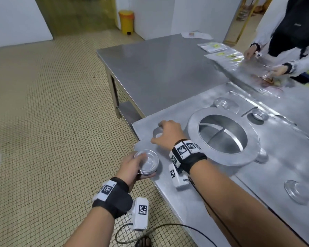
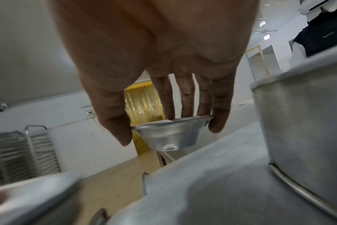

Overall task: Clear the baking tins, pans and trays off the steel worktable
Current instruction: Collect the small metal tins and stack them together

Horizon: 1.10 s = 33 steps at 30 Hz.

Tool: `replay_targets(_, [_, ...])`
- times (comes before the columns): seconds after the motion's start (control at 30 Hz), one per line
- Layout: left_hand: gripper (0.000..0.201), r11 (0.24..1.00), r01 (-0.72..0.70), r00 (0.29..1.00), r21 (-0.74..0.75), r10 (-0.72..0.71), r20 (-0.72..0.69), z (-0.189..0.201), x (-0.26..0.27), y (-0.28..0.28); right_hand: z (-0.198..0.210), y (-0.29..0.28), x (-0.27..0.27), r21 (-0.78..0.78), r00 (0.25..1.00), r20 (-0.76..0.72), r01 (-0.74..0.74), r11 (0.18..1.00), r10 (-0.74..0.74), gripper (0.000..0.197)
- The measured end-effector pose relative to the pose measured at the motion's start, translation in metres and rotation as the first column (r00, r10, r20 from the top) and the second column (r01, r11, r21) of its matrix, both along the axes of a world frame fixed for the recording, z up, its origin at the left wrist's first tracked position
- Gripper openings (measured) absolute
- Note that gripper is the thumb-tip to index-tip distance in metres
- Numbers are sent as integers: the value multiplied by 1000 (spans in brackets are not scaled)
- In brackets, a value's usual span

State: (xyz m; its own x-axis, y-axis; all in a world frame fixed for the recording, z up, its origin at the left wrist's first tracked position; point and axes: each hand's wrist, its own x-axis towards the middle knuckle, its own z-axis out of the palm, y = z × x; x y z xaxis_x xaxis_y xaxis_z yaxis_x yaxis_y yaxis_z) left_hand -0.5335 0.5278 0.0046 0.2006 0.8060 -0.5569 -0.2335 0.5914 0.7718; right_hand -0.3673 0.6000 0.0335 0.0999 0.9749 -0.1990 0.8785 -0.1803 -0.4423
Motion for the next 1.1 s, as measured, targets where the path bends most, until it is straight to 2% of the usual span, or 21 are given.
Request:
replay_targets(0.13, [46,993,112,993,45,-113,23,16,21,-30,26,-75,10,95,994,-72,-73,993,80,72])
replay_targets(0.2, [52,980,178,983,87,-181,32,21,32,-48,33,-110,18,125,993,-69,-86,988,95,73])
replay_targets(0.33, [47,962,231,971,147,-238,36,26,56,-84,41,-169,33,166,994,-88,-48,985,63,73])
replay_targets(0.5, [40,967,247,969,68,-248,10,24,81,-120,45,-230,53,176,993,-103,-38,984,57,78])
replay_targets(0.6, [28,956,282,959,74,-282,-21,20,95,-138,43,-258,64,163,993,-105,-28,986,46,77])
replay_targets(0.67, [23,939,332,943,86,-328,-57,22,105,-150,40,-274,70,152,992,-121,-1,988,19,76])
replay_targets(0.93, [29,885,452,886,109,-432,-166,19,134,-184,26,-322,91,150,984,-163,99,984,-74,73])
replay_targets(1.1, [26,870,481,868,111,-454,-203,18,152,-196,22,-338,120,110,974,-222,64,992,-38,91])
